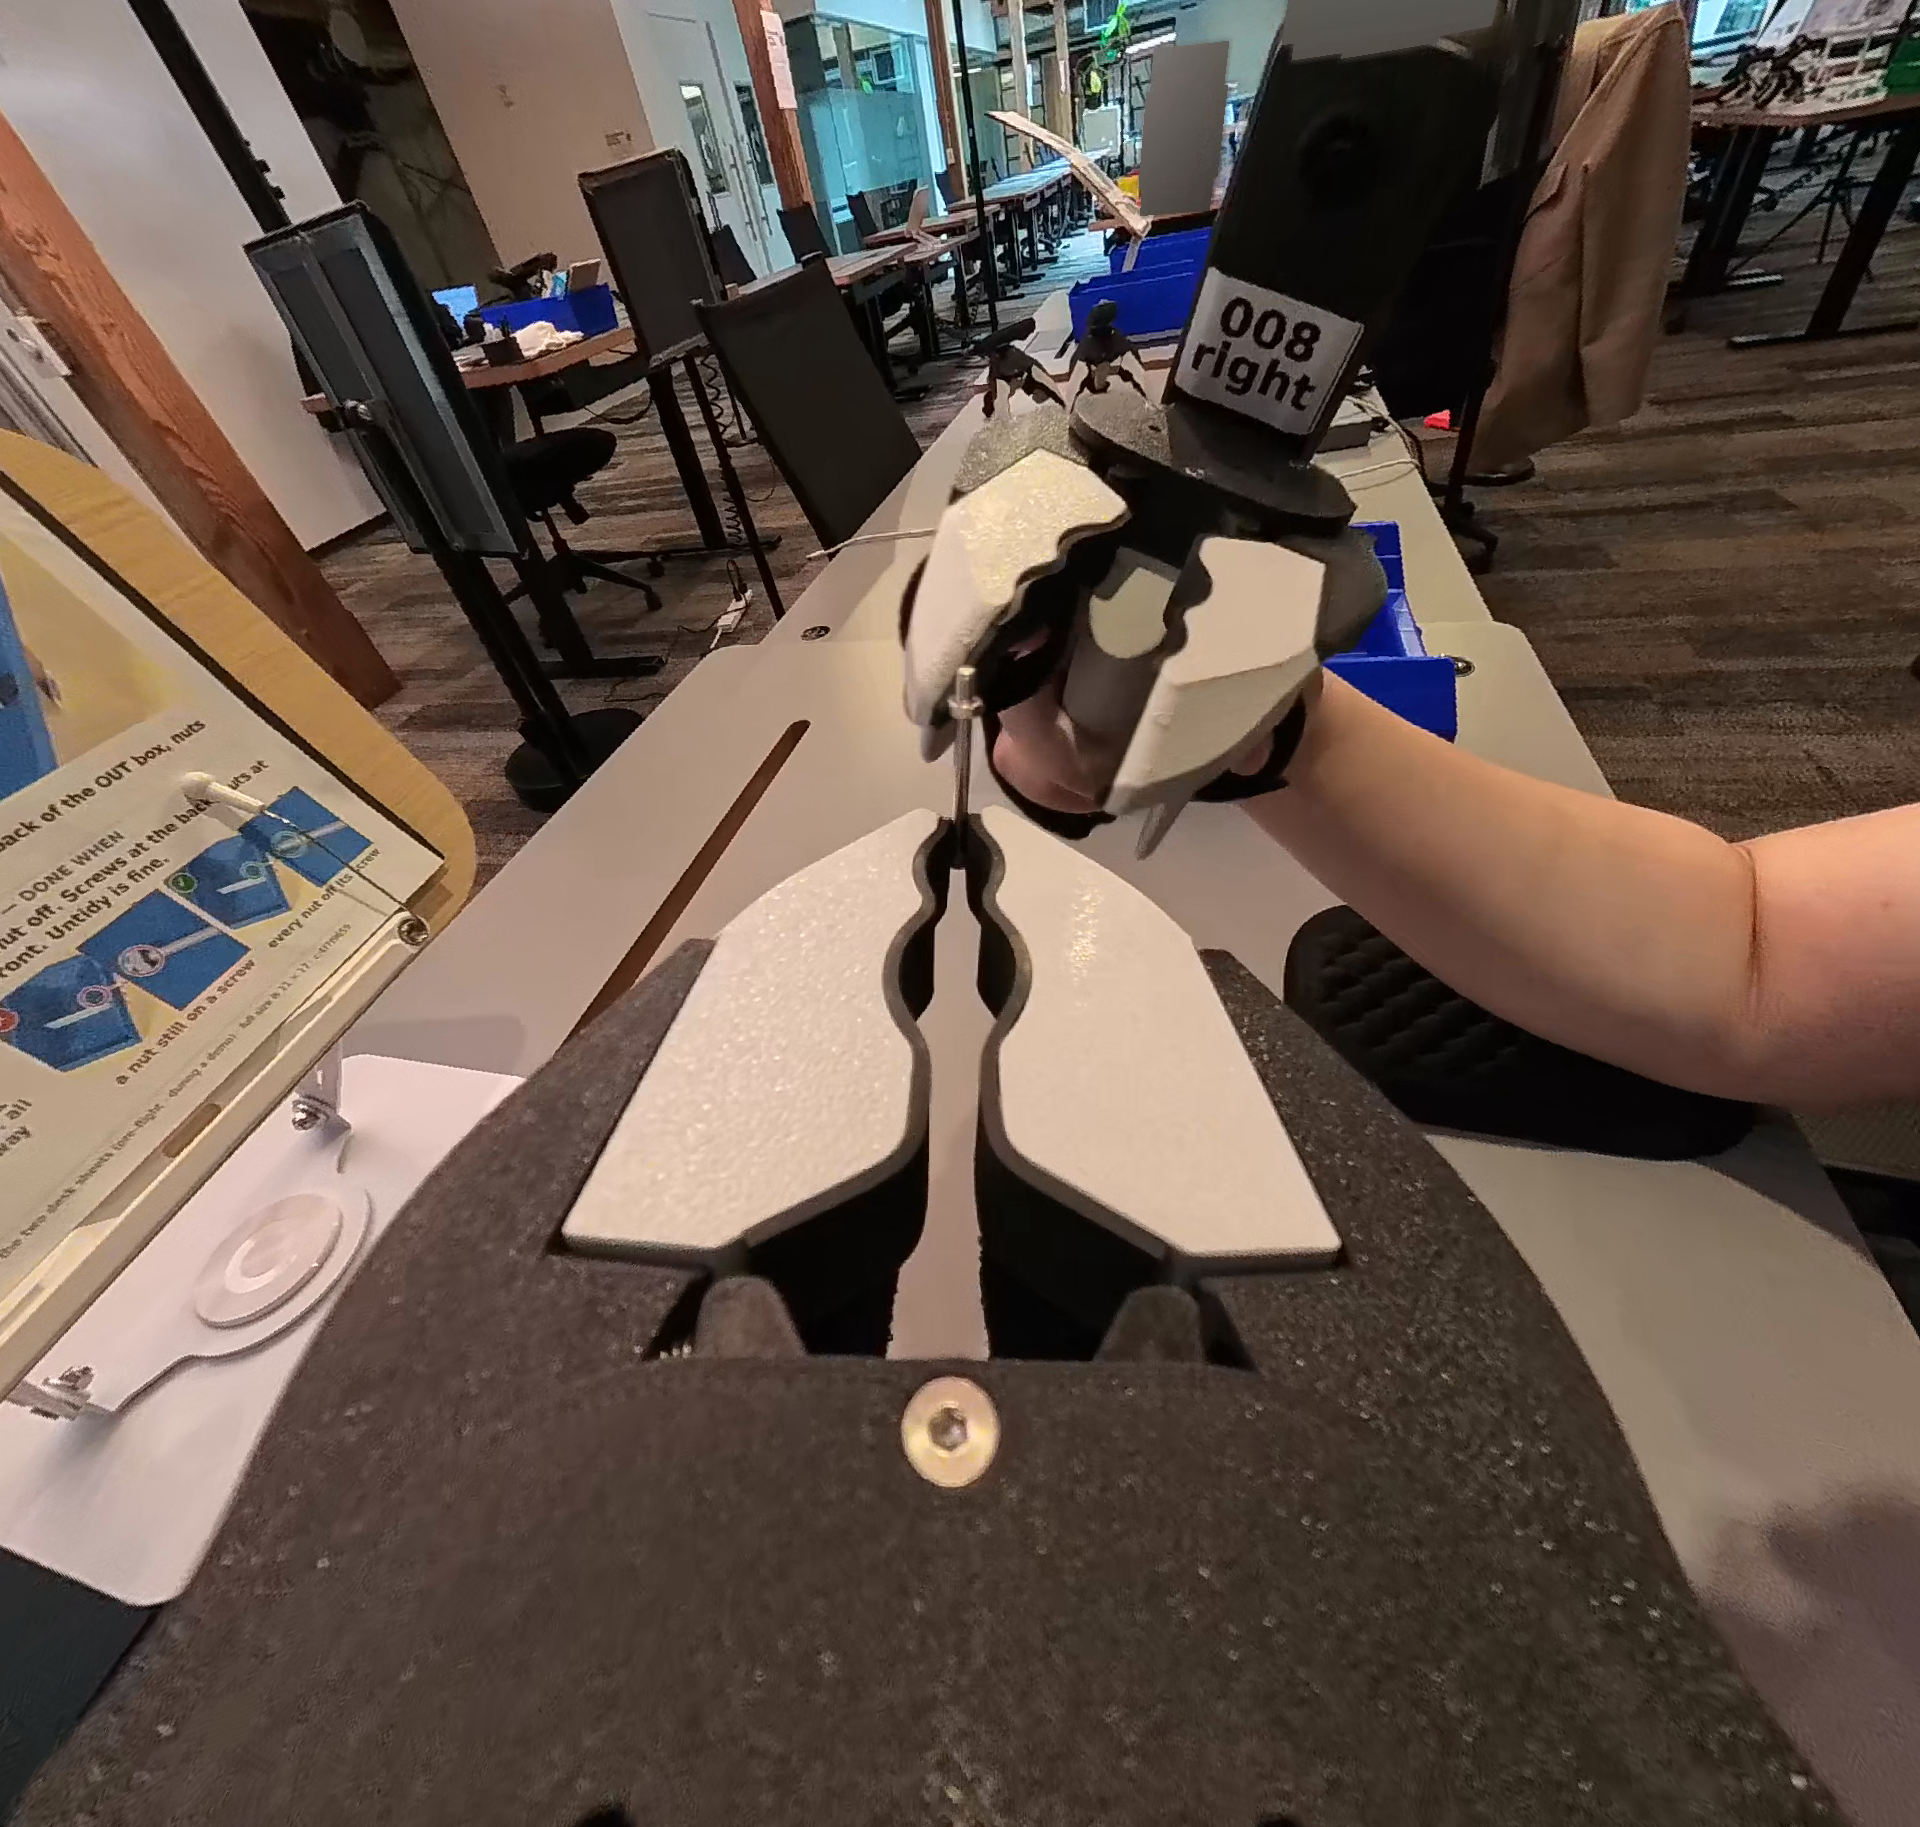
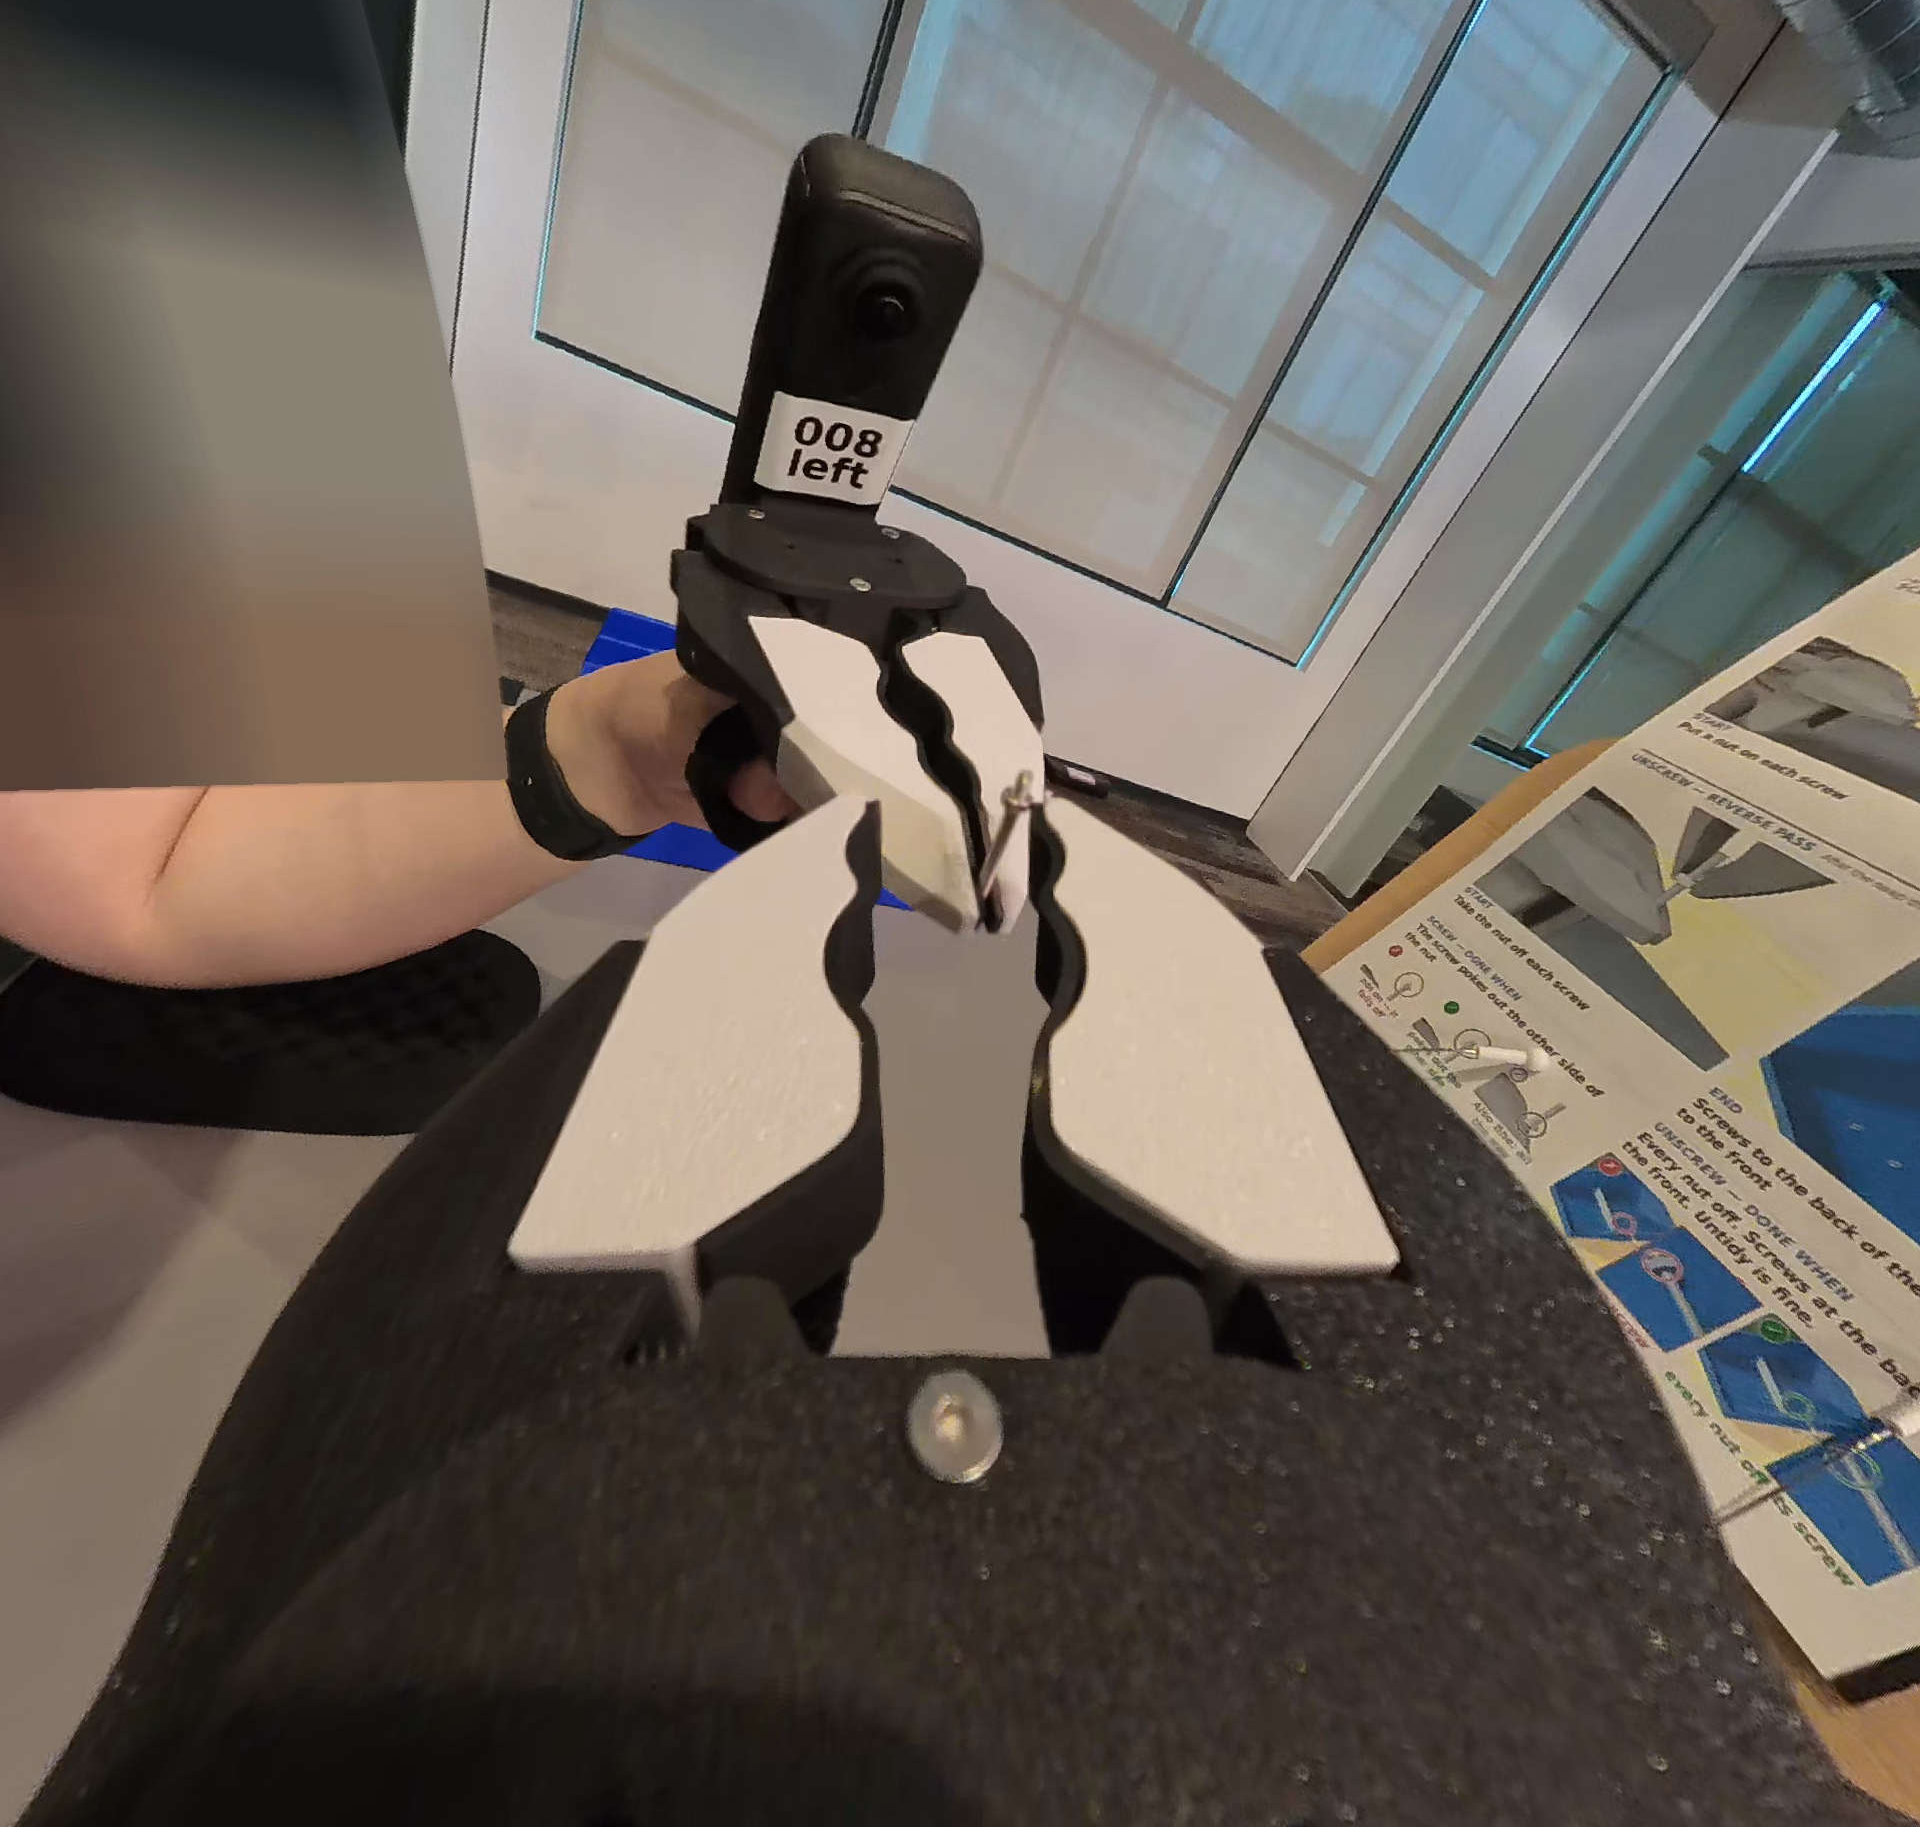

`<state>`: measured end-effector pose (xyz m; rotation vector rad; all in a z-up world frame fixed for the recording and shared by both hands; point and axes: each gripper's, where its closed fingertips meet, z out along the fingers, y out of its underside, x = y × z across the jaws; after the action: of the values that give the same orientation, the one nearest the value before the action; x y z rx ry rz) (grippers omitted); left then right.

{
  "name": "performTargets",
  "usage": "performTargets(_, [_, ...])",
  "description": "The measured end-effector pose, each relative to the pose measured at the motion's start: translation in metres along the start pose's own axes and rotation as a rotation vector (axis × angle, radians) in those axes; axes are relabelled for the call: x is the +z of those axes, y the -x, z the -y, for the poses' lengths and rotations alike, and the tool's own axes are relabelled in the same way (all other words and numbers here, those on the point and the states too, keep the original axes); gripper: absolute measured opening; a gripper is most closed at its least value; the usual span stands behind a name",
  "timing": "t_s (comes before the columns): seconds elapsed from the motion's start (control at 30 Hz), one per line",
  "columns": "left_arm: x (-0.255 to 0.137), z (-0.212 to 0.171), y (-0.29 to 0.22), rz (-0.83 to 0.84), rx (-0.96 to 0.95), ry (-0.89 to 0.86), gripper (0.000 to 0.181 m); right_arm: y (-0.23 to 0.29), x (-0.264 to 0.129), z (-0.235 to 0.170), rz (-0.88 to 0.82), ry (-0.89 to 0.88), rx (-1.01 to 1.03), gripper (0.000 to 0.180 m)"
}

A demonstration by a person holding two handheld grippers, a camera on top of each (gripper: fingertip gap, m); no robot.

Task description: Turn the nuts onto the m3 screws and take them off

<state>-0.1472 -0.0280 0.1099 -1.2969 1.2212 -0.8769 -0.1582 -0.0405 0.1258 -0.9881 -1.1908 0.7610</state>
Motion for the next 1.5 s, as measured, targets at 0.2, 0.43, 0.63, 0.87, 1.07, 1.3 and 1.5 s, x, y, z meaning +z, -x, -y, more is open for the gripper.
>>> performTargets(0.2, [-0.002,0.003,0.001,-0.001,-0.018,-0.02,0.002,-0.014,-0.006,0.003,-0.051,-0.046,0.072,0.012])
performTargets(0.43, [-0.001,0.004,-0.001,-0.005,-0.014,-0.02,0.002,-0.009,0.003,-0.003,-0.014,-0.034,0.102,0.011])
performTargets(0.63, [-0.002,0.005,-0.001,-0.004,-0.013,-0.024,0.002,-0.009,0.004,-0.001,-0.013,-0.05,0.108,0.008])
performTargets(0.87, [-0.002,0.006,-0.001,-0.005,-0.009,-0.025,0.002,-0.009,0.004,0.001,-0.009,-0.068,0.118,0.003])
performTargets(1.07, [-0.001,0.006,-0.002,-0.008,-0.002,-0.029,0.002,-0.009,0.004,0.002,0.0,-0.078,0.13,0.003])
performTargets(1.3, [0.001,0.004,0.001,0.033,0.014,-0.02,0.016,-0.012,0.004,0.0,0.011,-0.099,0.189,0.002])
performTargets(1.5, [0.0,0.004,0.003,0.047,0.004,-0.014,0.037,-0.02,-0.005,0.003,0.01,-0.152,0.258,0.002])
